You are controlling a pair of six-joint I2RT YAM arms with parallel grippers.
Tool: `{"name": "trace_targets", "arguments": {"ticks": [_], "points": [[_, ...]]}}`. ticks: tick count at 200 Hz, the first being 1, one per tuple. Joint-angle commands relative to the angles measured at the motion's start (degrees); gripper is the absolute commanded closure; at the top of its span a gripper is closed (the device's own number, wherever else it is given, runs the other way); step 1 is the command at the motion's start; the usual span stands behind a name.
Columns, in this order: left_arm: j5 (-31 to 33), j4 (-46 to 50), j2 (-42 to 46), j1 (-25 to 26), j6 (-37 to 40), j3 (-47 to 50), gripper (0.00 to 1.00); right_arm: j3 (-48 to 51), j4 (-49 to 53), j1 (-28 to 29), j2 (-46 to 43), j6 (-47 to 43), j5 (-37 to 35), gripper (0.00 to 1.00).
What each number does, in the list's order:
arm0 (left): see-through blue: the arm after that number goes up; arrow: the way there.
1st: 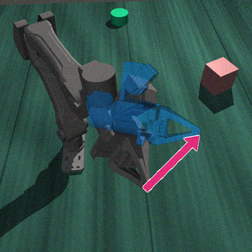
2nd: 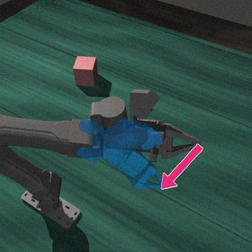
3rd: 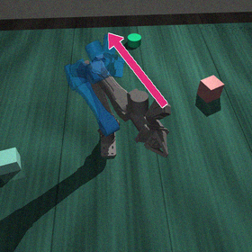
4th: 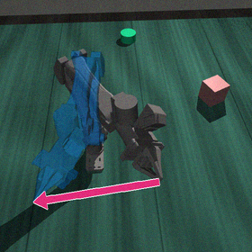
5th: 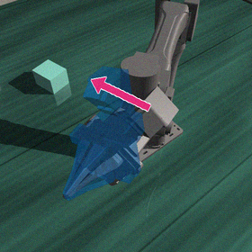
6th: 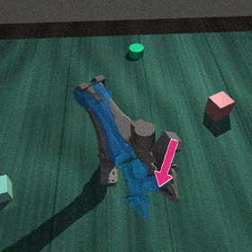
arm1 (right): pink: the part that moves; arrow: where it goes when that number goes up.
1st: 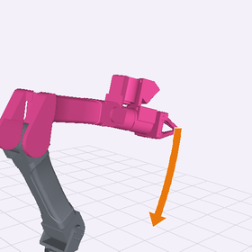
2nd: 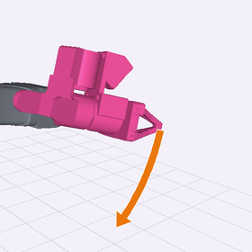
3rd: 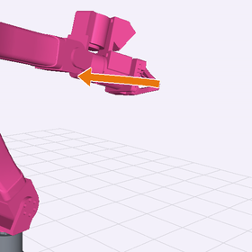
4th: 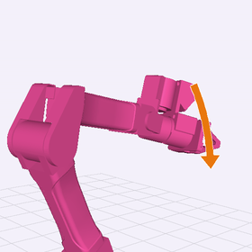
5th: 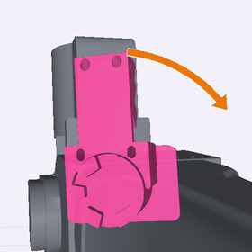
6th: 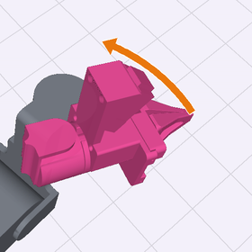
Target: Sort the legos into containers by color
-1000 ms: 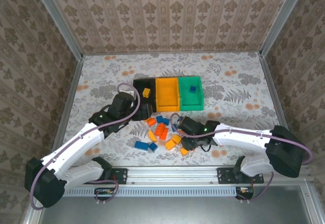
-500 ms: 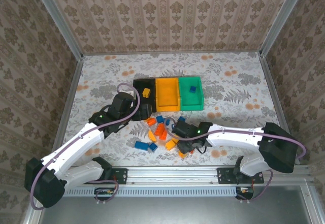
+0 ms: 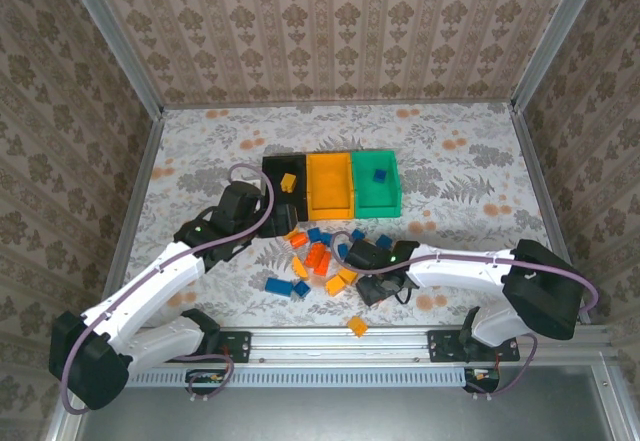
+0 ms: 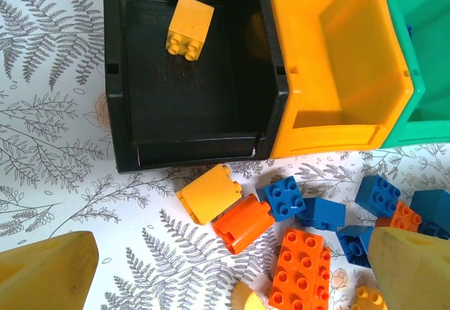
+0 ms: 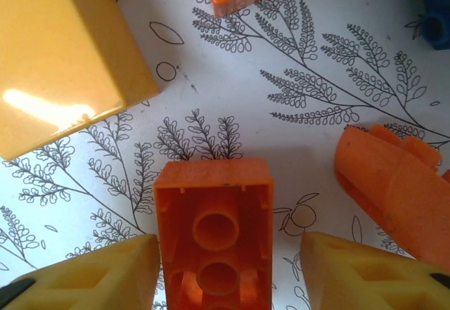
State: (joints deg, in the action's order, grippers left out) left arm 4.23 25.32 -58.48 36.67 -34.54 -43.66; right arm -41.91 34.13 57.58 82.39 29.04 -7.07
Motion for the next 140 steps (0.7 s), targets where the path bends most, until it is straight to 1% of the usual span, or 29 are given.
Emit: {"name": "trace_targets", "arguments": {"ticks": [1, 37, 68, 78, 82, 105, 119, 138, 140], "points": [[-0.7, 0.4, 0.6, -0.3, -0.8, 0.6, 0.00, 0.4, 0.9, -0.1, 1.1, 0.5, 0.8, 0.42], [-1.0, 0.6, 0.6, -0.6, -0.5, 0.4, 0.00, 1.0, -0.5, -0.2, 3.6, 1.5, 1.0, 0.58], [-1.2, 0.9, 0.9, -0.8, 0.2, 0.1, 0.00, -0.2, 0.7, -0.4, -0.4, 1.3, -1.1, 0.66], [-1.1, 0.9, 1.2, -0.9, 0.3, -0.1, 0.00, -1.7, 2.3, -0.8, -2.2, 0.6, -2.3, 0.67], [-1.0, 1.0, 1.3, -0.9, 0.5, 0.0, 0.00, -2.5, 2.9, -1.2, -4.4, 0.3, -2.7, 0.68], [-0.3, 1.0, 2.6, -0.9, 0.7, 0.2, 0.00, -8.7, 2.9, -4.7, -8.4, -1.4, -3.0, 0.68], [-0.3, 0.9, 3.6, -1.0, 0.6, 0.8, 0.00, -13.6, 1.4, -6.9, -7.2, -2.6, -2.9, 0.68], [0.2, 1.0, 4.5, -1.0, 0.1, 1.4, 0.00, -20.5, -1.4, -10.2, -3.1, -3.6, -3.0, 0.68], [0.1, 1.0, 4.7, -1.0, 0.1, 1.5, 0.00, -21.3, -1.8, -10.5, -1.5, -3.6, -3.0, 0.68]]}}
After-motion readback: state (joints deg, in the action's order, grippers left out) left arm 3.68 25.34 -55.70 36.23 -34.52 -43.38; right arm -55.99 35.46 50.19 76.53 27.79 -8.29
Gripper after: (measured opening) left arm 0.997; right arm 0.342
